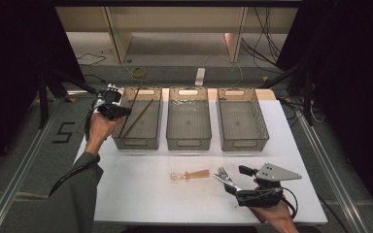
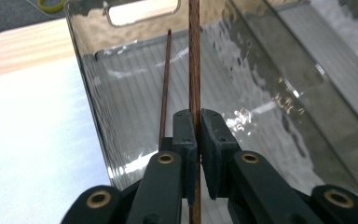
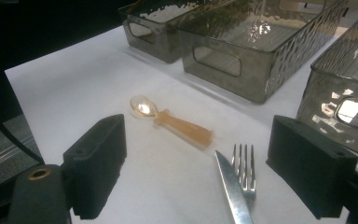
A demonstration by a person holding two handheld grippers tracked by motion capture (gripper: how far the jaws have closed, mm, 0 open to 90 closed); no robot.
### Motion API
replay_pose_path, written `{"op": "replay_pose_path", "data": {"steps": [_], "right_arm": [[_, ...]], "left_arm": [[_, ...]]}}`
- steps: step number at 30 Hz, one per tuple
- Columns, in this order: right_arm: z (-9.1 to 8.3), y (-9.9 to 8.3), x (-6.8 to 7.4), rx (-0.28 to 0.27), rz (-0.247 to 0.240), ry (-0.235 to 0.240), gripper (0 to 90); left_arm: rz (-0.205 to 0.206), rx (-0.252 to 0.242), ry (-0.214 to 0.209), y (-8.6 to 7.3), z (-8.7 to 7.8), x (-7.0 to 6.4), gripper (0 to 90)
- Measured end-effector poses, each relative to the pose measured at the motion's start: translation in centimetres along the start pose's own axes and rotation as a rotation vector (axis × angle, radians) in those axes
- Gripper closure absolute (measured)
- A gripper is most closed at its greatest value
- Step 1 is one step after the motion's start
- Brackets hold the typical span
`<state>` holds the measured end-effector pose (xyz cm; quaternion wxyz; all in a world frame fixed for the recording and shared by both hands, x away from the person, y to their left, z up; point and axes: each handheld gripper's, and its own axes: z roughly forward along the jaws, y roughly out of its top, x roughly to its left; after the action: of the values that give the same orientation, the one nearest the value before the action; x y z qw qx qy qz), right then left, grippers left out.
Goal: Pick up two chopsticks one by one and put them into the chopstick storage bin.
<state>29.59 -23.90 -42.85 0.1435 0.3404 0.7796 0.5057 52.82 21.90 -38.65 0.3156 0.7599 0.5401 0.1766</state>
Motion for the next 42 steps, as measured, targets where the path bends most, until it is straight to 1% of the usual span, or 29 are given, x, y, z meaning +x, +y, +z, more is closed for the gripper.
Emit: {"op": "replay_pose_path", "data": {"steps": [4,6,9,11,14,15,16,21,22,23,24,26,30,31,32,33,35,38,39,40,42], "right_arm": [[0.0,0.0,0.0,-0.002,0.000,0.000,20.1],[0.0,0.0,0.0,-0.001,-0.002,-0.001,20.1],[0.0,0.0,0.0,-0.002,0.001,0.000,20.1],[0.0,0.0,0.0,0.000,0.001,-0.002,20.1],[0.0,0.0,0.0,-0.002,0.001,-0.001,20.1],[0.0,0.0,0.0,0.000,0.000,-0.001,20.1],[0.0,0.0,0.0,0.001,0.001,-0.003,20.1],[0.0,0.0,0.0,0.000,0.001,-0.003,20.1],[0.0,0.0,0.0,0.000,0.003,-0.004,20.1],[0.0,0.0,0.0,-0.002,0.003,-0.003,20.1],[0.0,0.0,0.0,-0.002,0.003,-0.004,20.1],[0.0,0.0,0.0,-0.003,0.001,-0.004,20.1],[0.0,0.0,0.0,-0.003,0.000,-0.005,20.1],[0.0,0.0,0.0,-0.003,0.000,-0.005,20.1],[0.0,0.0,0.0,-0.002,0.003,-0.006,20.1],[0.0,0.0,0.0,-0.005,0.002,-0.005,20.1],[0.0,0.0,0.1,0.001,-0.008,-0.002,20.1],[0.1,0.1,0.1,-0.001,-0.007,0.004,20.1],[0.1,0.1,0.1,-0.001,-0.007,0.004,20.1],[0.1,0.0,0.1,-0.002,-0.007,0.005,20.1],[0.0,0.1,0.1,-0.002,-0.007,0.002,20.1]], "left_arm": [[-0.005,0.011,0.001,-0.2,0.2,0.1,83.8],[-0.016,0.014,0.002,-0.3,0.2,0.2,83.0],[-0.029,-0.002,-0.012,-0.3,0.1,0.2,72.5],[-0.052,-0.008,-0.009,-0.2,-0.1,0.2,62.2],[-0.064,-0.031,-0.036,0.0,-0.6,0.0,54.2],[-0.075,-0.039,-0.047,0.1,-0.9,-0.1,51.0],[-0.084,-0.047,-0.070,0.1,-1.3,-0.2,48.4],[-0.090,-0.081,-0.144,0.0,-2.8,-1.3,39.9],[-0.099,-0.096,-0.160,-0.2,-3.1,-1.6,37.8],[-0.096,-0.111,-0.176,-0.4,-3.5,-1.9,36.4],[-0.080,-0.107,-0.184,-0.7,-3.6,-2.1,35.3],[-0.071,-0.116,-0.195,-1.1,-3.9,-2.5,32.7],[-0.041,-0.126,-0.218,-2.6,-4.5,-3.3,28.9],[-0.022,-0.119,-0.219,-2.9,-4.5,-3.6,28.6],[-0.010,-0.105,-0.213,-3.0,-4.5,-3.7,27.7],[0.008,-0.105,-0.201,-3.3,-4.6,-3.9,26.6],[0.021,-0.112,-0.208,-3.6,-4.9,-4.1,26.4],[0.036,-0.120,-0.226,-4.4,-5.4,-4.7,25.0],[0.049,-0.119,-0.234,-4.6,-5.6,-5.1,24.8],[0.071,-0.116,-0.237,-4.8,-5.7,-5.5,24.4],[0.089,-0.117,-0.240,-5.0,-5.9,-6.2,23.3]]}}
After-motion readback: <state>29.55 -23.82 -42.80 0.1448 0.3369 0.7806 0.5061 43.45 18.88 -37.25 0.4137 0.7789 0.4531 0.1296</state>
